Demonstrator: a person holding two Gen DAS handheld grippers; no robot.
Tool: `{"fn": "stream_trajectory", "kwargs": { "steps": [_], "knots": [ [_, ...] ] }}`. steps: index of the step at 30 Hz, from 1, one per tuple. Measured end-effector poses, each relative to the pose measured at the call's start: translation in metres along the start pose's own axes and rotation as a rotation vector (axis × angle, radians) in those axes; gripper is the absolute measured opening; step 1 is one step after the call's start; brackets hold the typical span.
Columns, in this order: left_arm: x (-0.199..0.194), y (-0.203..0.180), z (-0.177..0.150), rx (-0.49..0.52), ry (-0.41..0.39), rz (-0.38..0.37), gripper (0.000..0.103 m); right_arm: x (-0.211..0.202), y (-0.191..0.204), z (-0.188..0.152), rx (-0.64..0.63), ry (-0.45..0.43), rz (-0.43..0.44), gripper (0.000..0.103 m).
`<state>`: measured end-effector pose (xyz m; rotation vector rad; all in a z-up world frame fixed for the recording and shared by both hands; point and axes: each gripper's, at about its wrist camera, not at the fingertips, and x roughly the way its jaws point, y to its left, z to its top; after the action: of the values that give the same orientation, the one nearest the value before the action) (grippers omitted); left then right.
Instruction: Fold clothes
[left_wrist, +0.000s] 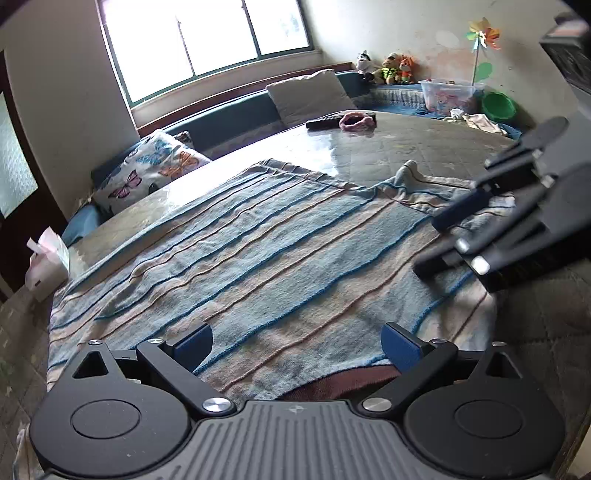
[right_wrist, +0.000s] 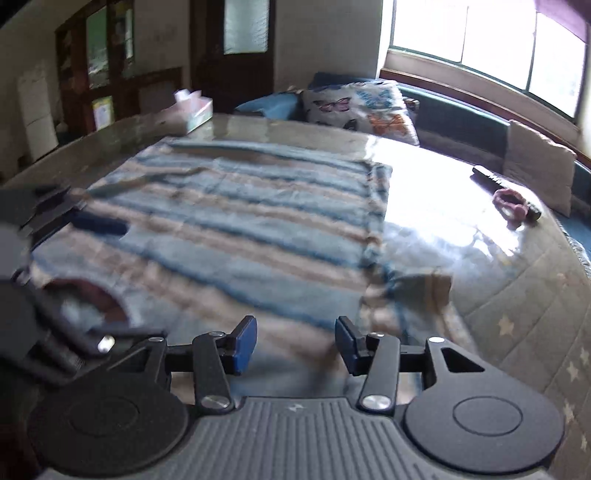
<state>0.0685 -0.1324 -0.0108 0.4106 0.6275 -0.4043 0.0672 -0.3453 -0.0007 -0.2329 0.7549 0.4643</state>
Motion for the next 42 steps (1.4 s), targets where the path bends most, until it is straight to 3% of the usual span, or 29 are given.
{"fn": "stream_trajectory", "kwargs": {
  "steps": [11,16,23,30,35,42],
  "knots": [
    [-0.004,-0.004,0.003,0.034,-0.019,0.0,0.101,-0.039,0.017,-0.029,-0.12,0.07,0.002,0.05],
    [-0.008,-0.017,0.0,0.084,-0.029,-0.03,0.101,-0.039,0.019,-0.021,-0.077,0.016,0.005,0.05],
    [-0.017,-0.023,-0.009,0.15,-0.061,-0.055,0.101,-0.033,0.031,-0.031,-0.151,0.049,0.059,0.05],
    [-0.023,-0.023,-0.013,0.182,-0.085,-0.091,0.101,-0.04,0.014,-0.033,-0.102,0.08,0.002,0.056],
    [-0.022,-0.021,-0.012,0.184,-0.083,-0.093,0.101,-0.046,0.0,-0.028,-0.026,0.029,-0.028,0.056],
    [-0.019,-0.021,-0.004,0.148,-0.078,-0.088,0.101,-0.039,-0.049,-0.033,0.141,-0.004,-0.18,0.056]
  ]
}}
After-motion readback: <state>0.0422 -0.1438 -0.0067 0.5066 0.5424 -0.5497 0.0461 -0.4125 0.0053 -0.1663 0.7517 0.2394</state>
